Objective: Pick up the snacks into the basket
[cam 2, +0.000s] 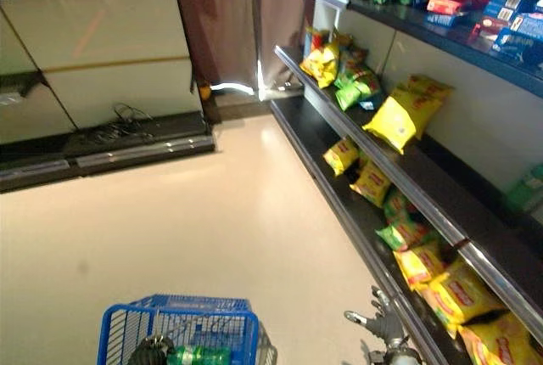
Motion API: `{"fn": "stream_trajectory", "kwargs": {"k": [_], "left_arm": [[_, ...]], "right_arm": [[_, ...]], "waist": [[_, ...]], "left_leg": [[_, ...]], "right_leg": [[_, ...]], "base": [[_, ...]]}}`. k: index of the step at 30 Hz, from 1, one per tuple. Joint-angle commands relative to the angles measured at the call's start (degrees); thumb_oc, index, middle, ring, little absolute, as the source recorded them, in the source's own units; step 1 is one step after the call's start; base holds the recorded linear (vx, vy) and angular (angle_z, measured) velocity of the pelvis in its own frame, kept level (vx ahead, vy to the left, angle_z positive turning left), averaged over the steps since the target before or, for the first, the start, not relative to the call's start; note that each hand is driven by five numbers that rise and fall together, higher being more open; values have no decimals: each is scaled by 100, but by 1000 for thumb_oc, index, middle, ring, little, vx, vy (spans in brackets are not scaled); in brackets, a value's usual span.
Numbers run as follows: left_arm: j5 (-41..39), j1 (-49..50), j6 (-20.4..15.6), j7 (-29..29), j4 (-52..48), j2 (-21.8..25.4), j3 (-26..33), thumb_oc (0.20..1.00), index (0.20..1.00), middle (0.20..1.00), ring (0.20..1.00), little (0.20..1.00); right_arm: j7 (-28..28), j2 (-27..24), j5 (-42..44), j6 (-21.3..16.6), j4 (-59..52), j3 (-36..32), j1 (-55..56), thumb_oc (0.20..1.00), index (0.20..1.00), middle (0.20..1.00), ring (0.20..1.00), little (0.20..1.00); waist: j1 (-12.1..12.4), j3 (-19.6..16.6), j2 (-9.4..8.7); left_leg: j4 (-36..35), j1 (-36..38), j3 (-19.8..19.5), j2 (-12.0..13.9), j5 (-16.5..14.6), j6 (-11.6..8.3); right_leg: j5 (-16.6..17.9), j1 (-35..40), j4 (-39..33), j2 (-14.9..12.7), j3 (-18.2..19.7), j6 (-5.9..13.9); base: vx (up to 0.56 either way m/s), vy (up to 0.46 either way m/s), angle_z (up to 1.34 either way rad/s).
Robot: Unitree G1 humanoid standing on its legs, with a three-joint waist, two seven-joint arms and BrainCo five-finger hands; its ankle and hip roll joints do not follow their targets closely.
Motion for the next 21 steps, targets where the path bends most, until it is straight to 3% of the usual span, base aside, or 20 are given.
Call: {"fn": "stream_trajectory", "kwargs": {"k": [1,2,4,6,9,10,11,12,13,15,16,17,18,19,21], "left_arm": [[342,-117,-449,43,-836,393,79,200,200,200,200,200],[420,-152,-451,28,-812,390,61,200,200,200,200,200],[476,-77,-455,-7,-929,378,29,200,200,200,200,200],[531,-29,-450,-36,-892,311,-10,200,200,200,200,200],[511,5,-455,-88,-837,244,-81,200,200,200,200,200],[451,16,-456,-95,-790,198,-75,200,200,200,200,200],[435,10,-456,-107,-795,171,-106,200,200,200,200,200],[435,8,-455,-107,-794,174,-107,200,200,200,200,200],[415,-6,-446,-153,-785,159,-157,200,200,200,200,200],[348,34,-421,-133,-850,90,-134,200,200,200,200,200],[348,36,-419,-133,-854,91,-133,200,200,200,200,200],[299,88,-396,-145,-926,24,-146,200,200,200,200,200],[299,87,-395,-145,-926,26,-147,200,200,200,200,200],[306,162,-399,-162,-1079,18,-170,200,200,200,200,200],[309,231,-405,-160,-1186,57,-159,200,200,200,200,200]], "right_arm": [[19,-161,120,-230,15,-170,-209,1000,1000,1000,1000,1000],[9,-137,95,-223,-9,-252,-49,1000,1000,1000,1000,1000],[50,-193,34,-198,-70,-327,141,1000,1000,1000,1000,1000],[92,-253,9,-198,-117,-398,319,1000,1000,1000,1000,1000],[139,-279,-7,-196,-116,-459,514,1000,1000,1000,1000,1000],[137,-289,-16,-202,-89,-439,535,1000,1000,1000,1000,1000],[135,-293,16,-219,-105,-444,578,1000,1000,1000,1000,1000],[136,-290,16,-219,-105,-445,578,1000,1000,1000,1000,1000],[149,-322,104,-243,-163,-451,654,1000,1000,1000,1000,1000],[135,-364,112,-229,-214,-392,579,1000,1000,1000,1000,1000],[134,-363,112,-228,-215,-391,579,1000,1000,1000,1000,1000],[92,-384,82,-198,-213,-376,514,1000,1000,1000,1000,1000],[92,-382,82,-199,-213,-377,513,1000,1000,1000,1000,1000],[83,-376,94,-185,-169,-381,487,1000,1000,1000,1000,1000],[89,-394,-10,-176,-173,-303,422,1000,1000,1000,1000,1000]], "waist": [[-165,108,-155],[-287,42,-217],[-360,-55,-162],[-469,-203,-94],[-599,-272,40],[-594,-301,59],[-599,-306,54],[-611,-316,29],[-582,-293,-125],[-459,-219,-291],[-448,-211,-277],[-293,-168,-323],[-289,-176,-334],[-134,-129,-378],[-11,-151,-347]], "left_leg": [[-186,1313,-549,-132,-919,-486],[-168,1611,-799,-125,-1115,-526],[-59,1971,-1002,51,-1150,-650],[276,2018,-1010,190,-1007,-826],[1073,1876,-841,395,-53,-1491],[1325,1807,-748,451,392,-1694],[1635,1694,-633,530,718,-1753],[1618,1682,-645,502,750,-1752],[2421,1214,-246,615,1049,-1700],[3269,802,101,583,884,-1441],[3306,792,113,599,860,-1437],[3112,306,367,624,394,-1170],[3099,298,376,614,410,-1166],[2622,-267,529,582,-37,-1021],[1522,-437,400,523,-131,-975]], "right_leg": [[1033,299,-1207,67,27,274],[1202,131,-1536,14,-51,338],[1301,230,-1478,-23,-212,289],[1395,394,-1379,-45,-129,145],[1246,682,-1130,99,-53,-5],[1171,850,-1103,131,-116,-67],[1058,1028,-1109,150,-81,-137],[1072,1018,-1119,119,-81,-132],[859,1416,-1230,90,45,-291],[775,1698,-1299,67,177,-409],[775,1698,-1295,84,183,-408],[623,1982,-1351,113,350,-420],[630,1970,-1354,101,358,-417],[504,2245,-1357,104,539,-380],[390,2385,-1374,194,747,-318]], "base": [[661,-128,72],[333,-91,79],[588,-213,105],[536,-196,101],[443,-154,68],[475,-127,48],[323,-99,27],[418,-232,7],[381,-272,-7],[385,-258,0],[388,-165,-20],[255,-88,-25],[527,-102,-18],[393,0,-7],[415,33,-15]]}}
